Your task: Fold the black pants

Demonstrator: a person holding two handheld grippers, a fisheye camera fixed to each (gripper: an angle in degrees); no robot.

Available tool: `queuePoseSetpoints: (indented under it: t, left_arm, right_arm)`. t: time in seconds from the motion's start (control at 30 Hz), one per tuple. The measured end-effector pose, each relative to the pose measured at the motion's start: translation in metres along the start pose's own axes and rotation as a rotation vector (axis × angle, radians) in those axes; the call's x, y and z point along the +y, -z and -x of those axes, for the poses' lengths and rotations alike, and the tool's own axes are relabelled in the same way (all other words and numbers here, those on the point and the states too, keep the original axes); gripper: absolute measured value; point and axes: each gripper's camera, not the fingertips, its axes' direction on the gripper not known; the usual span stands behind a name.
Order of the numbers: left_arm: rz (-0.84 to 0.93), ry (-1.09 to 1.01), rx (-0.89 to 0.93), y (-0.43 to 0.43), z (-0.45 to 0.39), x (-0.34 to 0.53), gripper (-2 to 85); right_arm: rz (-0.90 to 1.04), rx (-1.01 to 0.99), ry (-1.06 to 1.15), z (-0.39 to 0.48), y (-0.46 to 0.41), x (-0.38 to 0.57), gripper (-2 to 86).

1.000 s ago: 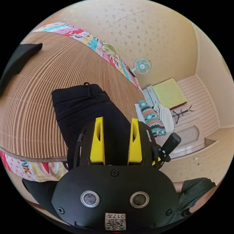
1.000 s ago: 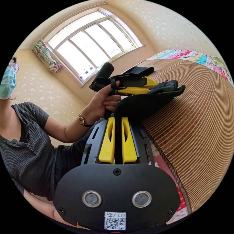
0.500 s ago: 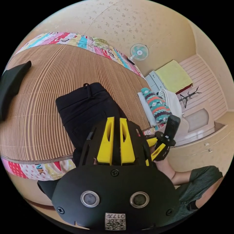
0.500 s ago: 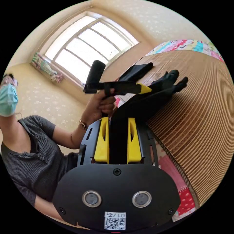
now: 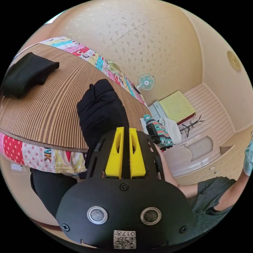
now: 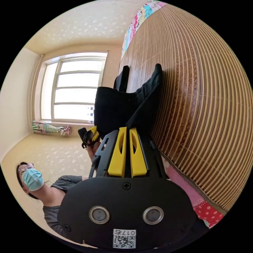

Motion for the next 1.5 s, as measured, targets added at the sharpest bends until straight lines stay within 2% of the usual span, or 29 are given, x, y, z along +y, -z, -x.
queuePoseSetpoints:
  t: [0.13, 0.3, 0.4, 0.6, 0.67, 0.73, 0.83, 0.9, 1.03, 1.13, 1.2, 1.23, 1.27, 1.33, 1.37, 1.4, 1.47, 1.5]
  left_arm:
    - [-0.087, 0.015, 0.032, 0.059, -0.009, 0.038, 0.2]
    - [-0.240, -0.074, 0.143, 0.138, -0.052, 0.058, -0.5]
    - [-0.338, -0.196, 0.185, 0.193, -0.103, 0.060, -0.5]
    - [-0.548, -0.562, 0.219, 0.289, -0.257, 0.086, -0.5]
    - [-0.696, -0.684, 0.247, 0.324, -0.309, 0.115, -0.5]
    - [-0.791, -0.720, 0.247, 0.345, -0.334, 0.133, -0.6]
    - [-0.849, -0.743, 0.342, 0.370, -0.344, 0.139, -0.7]
    - [-0.846, -0.747, 0.403, 0.375, -0.338, 0.134, -0.7]
    - [-0.799, -0.618, 0.377, 0.343, -0.295, 0.107, -0.8]
    - [-0.827, -0.489, 0.285, 0.295, -0.250, 0.067, -0.9]
    - [-0.899, -0.412, 0.204, 0.272, -0.222, 0.026, -1.0]
    - [-0.875, -0.406, 0.157, 0.255, -0.214, -0.019, -1.0]
    - [-0.753, -0.427, 0.112, 0.233, -0.215, -0.078, -1.0]
    - [-0.549, -0.420, 0.165, 0.197, -0.213, -0.156, -0.9]
    - [-0.480, -0.458, 0.238, 0.181, -0.212, -0.187, -0.8]
    - [-0.447, -0.474, 0.251, 0.174, -0.212, -0.197, -0.8]
    - [-0.399, -0.492, 0.219, 0.156, -0.200, -0.206, -0.3]
    - [-0.404, -0.495, 0.214, 0.154, -0.193, -0.202, 0.0]
  right_arm:
    - [-0.128, 0.076, 0.154, 0.072, 0.041, 0.039, 1.6]
    - [-0.380, 0.198, 0.431, 0.210, 0.137, 0.119, 1.3]
    - [-0.488, 0.221, 0.633, 0.301, 0.184, 0.176, 1.2]
    - [-0.654, 0.294, 0.995, 0.470, 0.222, 0.310, 1.2]
    - [-0.721, 0.304, 1.082, 0.504, 0.226, 0.349, 1.3]
    - [-0.773, 0.289, 1.149, 0.529, 0.229, 0.381, 1.3]
    - [-0.809, 0.253, 1.200, 0.554, 0.230, 0.413, 1.2]
    - [-0.834, 0.263, 1.186, 0.559, 0.228, 0.422, 1.2]
    - [-0.827, 0.251, 1.109, 0.536, 0.225, 0.400, 1.1]
    - [-0.769, 0.272, 0.983, 0.504, 0.224, 0.341, 0.9]
    - [-0.737, 0.260, 0.856, 0.473, 0.233, 0.264, 0.7]
    - [-0.745, 0.254, 0.822, 0.466, 0.236, 0.243, 0.7]
    - [-0.759, 0.244, 0.772, 0.454, 0.241, 0.200, 0.6]
    - [-0.664, 0.132, 0.710, 0.447, 0.243, 0.139, 0.6]
    - [-0.594, 0.099, 0.755, 0.455, 0.235, 0.120, 0.6]
    - [-0.583, 0.161, 0.872, 0.473, 0.221, 0.123, 0.5]
    - [-0.602, 0.302, 1.067, 0.500, 0.202, 0.150, 0.5]
    - [-0.609, 0.305, 1.176, 0.510, 0.201, 0.170, 0.5]
